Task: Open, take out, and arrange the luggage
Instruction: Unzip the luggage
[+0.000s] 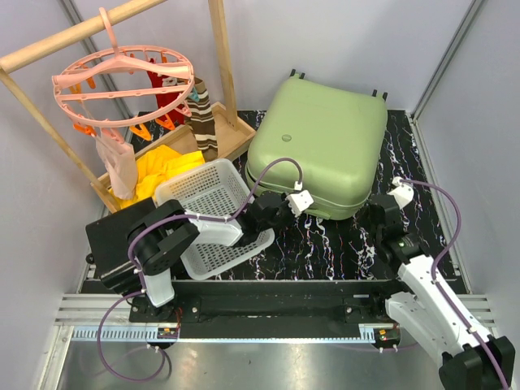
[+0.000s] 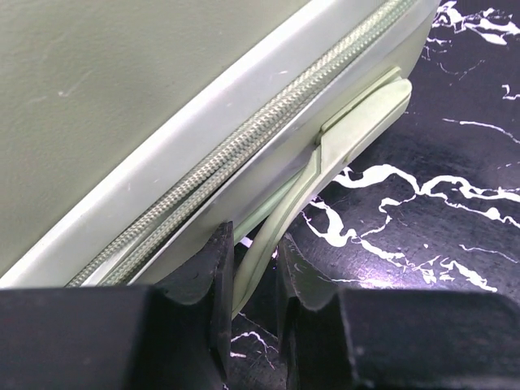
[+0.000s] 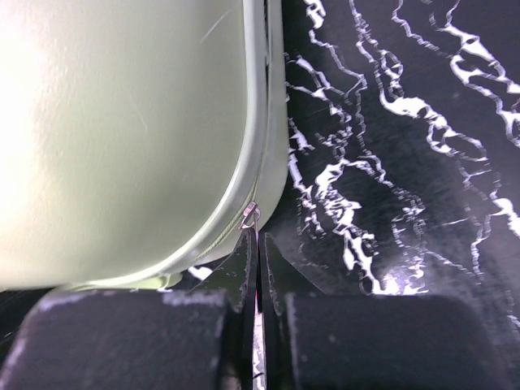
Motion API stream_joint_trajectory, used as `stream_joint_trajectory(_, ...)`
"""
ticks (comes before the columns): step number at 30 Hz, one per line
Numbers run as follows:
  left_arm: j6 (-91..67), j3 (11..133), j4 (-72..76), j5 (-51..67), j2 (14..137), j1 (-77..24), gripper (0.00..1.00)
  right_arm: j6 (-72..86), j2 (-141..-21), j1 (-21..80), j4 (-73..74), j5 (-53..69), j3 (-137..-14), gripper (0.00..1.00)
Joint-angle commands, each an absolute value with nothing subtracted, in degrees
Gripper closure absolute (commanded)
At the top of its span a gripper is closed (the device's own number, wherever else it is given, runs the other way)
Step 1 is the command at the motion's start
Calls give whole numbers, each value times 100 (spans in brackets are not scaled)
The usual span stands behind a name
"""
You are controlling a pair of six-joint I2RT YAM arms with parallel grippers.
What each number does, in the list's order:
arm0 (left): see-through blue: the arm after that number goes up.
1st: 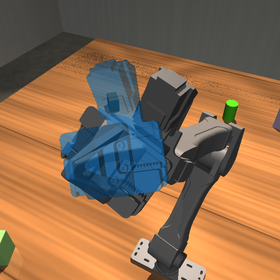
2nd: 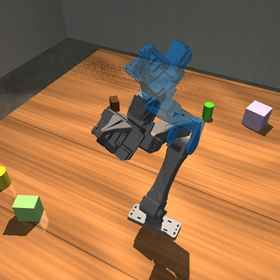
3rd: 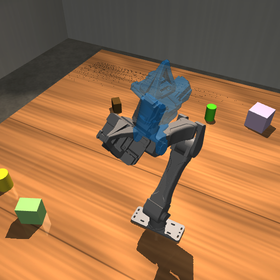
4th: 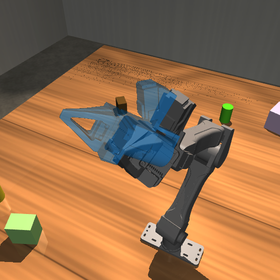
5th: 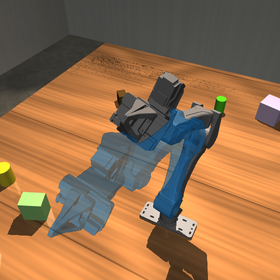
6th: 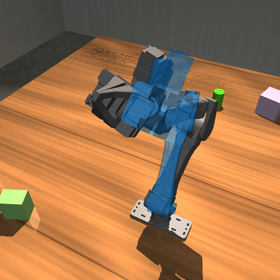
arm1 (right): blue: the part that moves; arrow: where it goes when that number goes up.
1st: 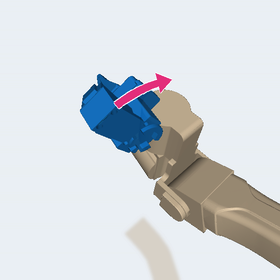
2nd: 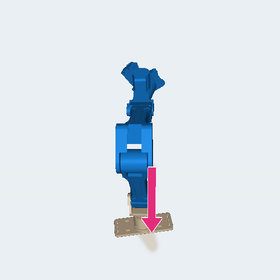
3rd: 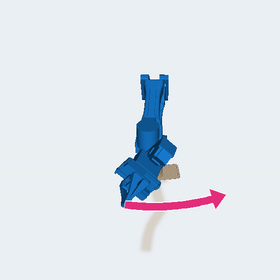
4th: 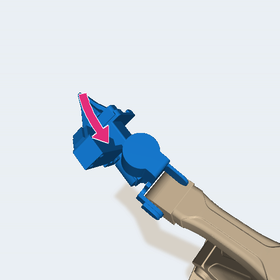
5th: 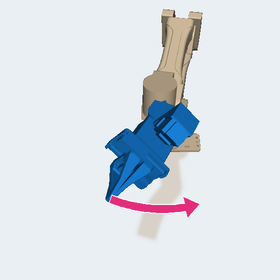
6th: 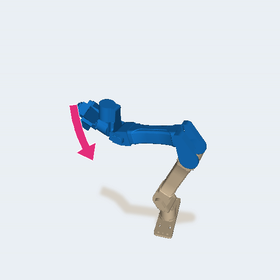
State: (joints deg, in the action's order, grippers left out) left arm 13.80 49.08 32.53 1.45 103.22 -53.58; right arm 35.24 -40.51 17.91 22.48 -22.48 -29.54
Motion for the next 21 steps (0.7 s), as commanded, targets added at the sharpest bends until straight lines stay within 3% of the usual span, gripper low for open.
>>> stream_joint_trajectory(1, 817, 4658, 2909, -1951, 10362, -4491, 100, 3094, -4297, 1600, 2390, -3409, -3375, 100)
stream_joint_trajectory(11, 651, 4711, 2874, -1837, 10476, -4421, 100, 2576, -4903, 1319, 1829, -3691, -3428, 100)
stream_joint_trajectory(21, 580, 4746, 2856, -1802, 10582, -4386, 100, 1495, -5247, 1257, 266, -4174, -2919, 100)
